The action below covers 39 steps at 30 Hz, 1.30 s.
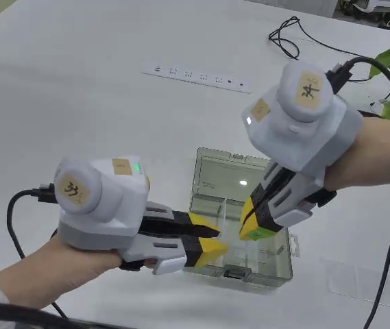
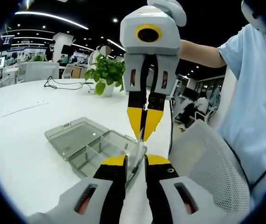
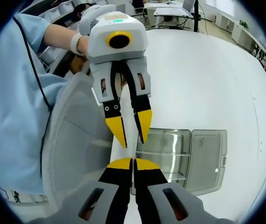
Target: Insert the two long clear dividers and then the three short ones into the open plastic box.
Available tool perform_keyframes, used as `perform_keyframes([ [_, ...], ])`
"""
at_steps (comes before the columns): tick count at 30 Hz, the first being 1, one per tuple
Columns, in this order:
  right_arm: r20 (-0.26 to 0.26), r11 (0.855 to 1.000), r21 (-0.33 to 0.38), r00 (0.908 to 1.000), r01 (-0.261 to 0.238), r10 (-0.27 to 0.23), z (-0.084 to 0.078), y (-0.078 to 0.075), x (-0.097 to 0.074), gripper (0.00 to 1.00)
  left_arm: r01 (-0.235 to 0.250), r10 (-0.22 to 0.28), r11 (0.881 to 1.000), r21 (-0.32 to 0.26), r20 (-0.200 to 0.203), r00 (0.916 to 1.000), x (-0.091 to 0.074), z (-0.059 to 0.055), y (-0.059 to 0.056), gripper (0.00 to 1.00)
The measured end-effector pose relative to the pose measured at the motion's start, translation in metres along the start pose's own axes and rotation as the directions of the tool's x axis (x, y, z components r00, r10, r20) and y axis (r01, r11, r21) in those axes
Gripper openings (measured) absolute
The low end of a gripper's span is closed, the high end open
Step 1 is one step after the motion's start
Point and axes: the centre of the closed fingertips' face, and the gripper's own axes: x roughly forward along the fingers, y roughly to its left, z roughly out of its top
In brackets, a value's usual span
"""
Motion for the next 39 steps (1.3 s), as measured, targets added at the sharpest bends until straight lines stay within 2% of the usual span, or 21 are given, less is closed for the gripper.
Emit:
perform_keyframes([
  [4, 0.005, 1.0, 0.013, 0.9999, 0.014, -0.014, 0.001, -0.004, 0.0, 0.02, -0.038, 0.038, 0.999, 0.001, -0.004, 0.9993, -0.005, -0.001, 0.009, 0.2],
  [9, 0.016, 0.997, 0.05, 0.9983, 0.056, -0.056, 0.004, -0.02, 0.001, 0.02, -0.076, 0.076, 0.997, -0.009, 0.001, 0.9971, -0.011, -0.002, 0.018, 0.32],
  [13, 0.033, 0.993, 0.066, 0.9947, 0.095, -0.098, 0.008, -0.033, 0.001, 0.02, -0.111, 0.111, 0.994, 0.004, -0.005, 0.9938, -0.016, -0.006, 0.025, 0.44],
  [17, 0.04, 0.989, 0.074, 0.9905, 0.128, -0.131, 0.009, -0.045, 0.003, 0.02, -0.127, 0.128, 0.992, -0.012, 0.006, 0.9918, -0.021, -0.006, 0.028, 0.5],
  [23, 0.057, 0.984, 0.093, 0.986, 0.151, -0.156, 0.014, -0.054, 0.007, 0.02, -0.173, 0.173, 0.985, 0.004, 0.005, 0.9849, -0.026, -0.007, 0.037, 0.64],
  [26, 0.068, 0.983, 0.104, 0.9853, 0.15, -0.157, 0.016, -0.056, 0.01, 0.02, -0.212, 0.212, 0.977, -0.004, 0.001, 0.9773, -0.029, -0.008, 0.044, 0.79],
  [27, 0.07, 0.983, 0.11, 0.9856, 0.146, -0.154, 0.016, -0.058, 0.012, 0.02, -0.237, 0.237, 0.972, -0.004, -0.01, 0.9715, -0.031, -0.01, 0.049, 0.89],
  [28, 0.071, 0.983, 0.109, 0.9856, 0.145, -0.154, 0.015, -0.058, 0.013, 0.02, -0.242, 0.242, 0.97, -0.005, -0.013, 0.9702, -0.031, -0.011, 0.05, 0.96],
  [29, 0.068, 0.983, 0.111, 0.986, 0.144, -0.152, 0.015, -0.058, 0.015, 0.02, -0.251, 0.251, 0.968, -0.007, -0.02, 0.9677, -0.032, -0.012, 0.052, 1.0],
  [39, 0.055, 0.983, 0.113, 0.9874, 0.142, -0.148, 0.012, -0.057, 0.021, 0.02, -0.258, 0.258, 0.966, -0.005, -0.02, 0.966, -0.038, -0.015, 0.052, 1.0],
])
